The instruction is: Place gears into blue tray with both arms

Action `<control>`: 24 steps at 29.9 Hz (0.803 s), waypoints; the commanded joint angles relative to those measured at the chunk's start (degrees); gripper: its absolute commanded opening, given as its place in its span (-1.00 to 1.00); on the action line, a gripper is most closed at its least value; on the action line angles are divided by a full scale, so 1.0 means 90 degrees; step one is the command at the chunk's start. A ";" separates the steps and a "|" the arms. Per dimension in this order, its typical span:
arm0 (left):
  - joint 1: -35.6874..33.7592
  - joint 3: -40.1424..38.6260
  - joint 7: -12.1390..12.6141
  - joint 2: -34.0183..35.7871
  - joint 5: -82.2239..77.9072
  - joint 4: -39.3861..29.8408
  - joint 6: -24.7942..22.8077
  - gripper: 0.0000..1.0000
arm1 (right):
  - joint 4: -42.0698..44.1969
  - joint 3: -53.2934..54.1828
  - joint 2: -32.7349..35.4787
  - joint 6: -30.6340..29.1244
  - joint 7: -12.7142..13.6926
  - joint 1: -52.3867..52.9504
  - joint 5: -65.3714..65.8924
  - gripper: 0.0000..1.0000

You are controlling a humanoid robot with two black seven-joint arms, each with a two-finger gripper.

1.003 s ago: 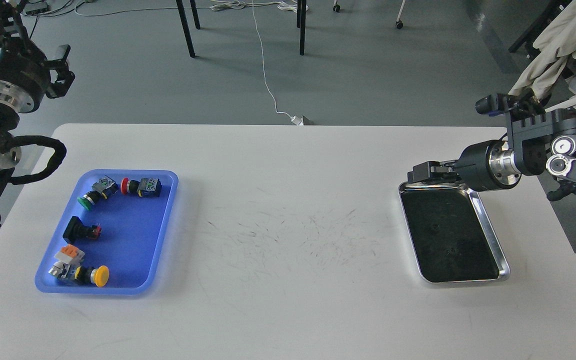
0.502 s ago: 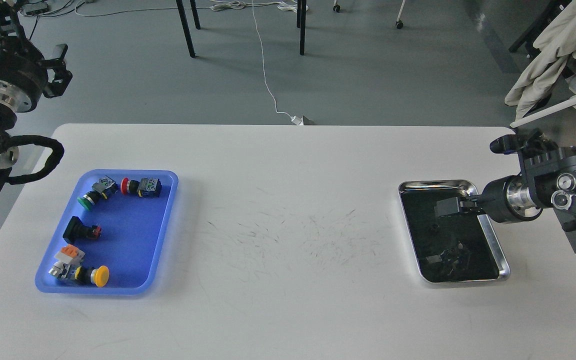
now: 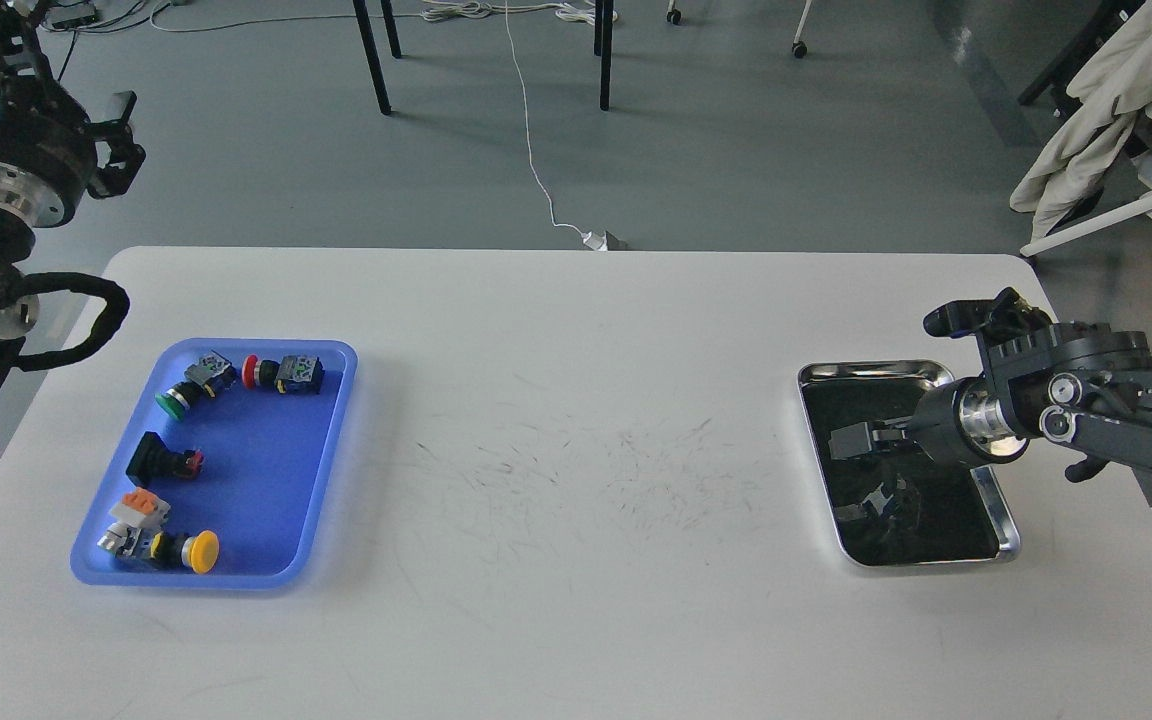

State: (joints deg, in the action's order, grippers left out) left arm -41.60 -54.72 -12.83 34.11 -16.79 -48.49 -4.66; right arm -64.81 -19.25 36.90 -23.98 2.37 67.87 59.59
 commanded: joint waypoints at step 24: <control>0.0003 0.0006 0.0000 0.0009 0.0000 0.0006 0.0000 0.97 | 0.0141 -0.0010 -0.0038 -0.0011 -0.0009 -0.0158 0.0195 -0.16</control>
State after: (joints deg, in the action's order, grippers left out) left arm -41.65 -54.66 -12.82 34.19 -16.79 -48.44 -4.66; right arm -63.50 -19.34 36.59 -24.02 2.28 66.48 61.25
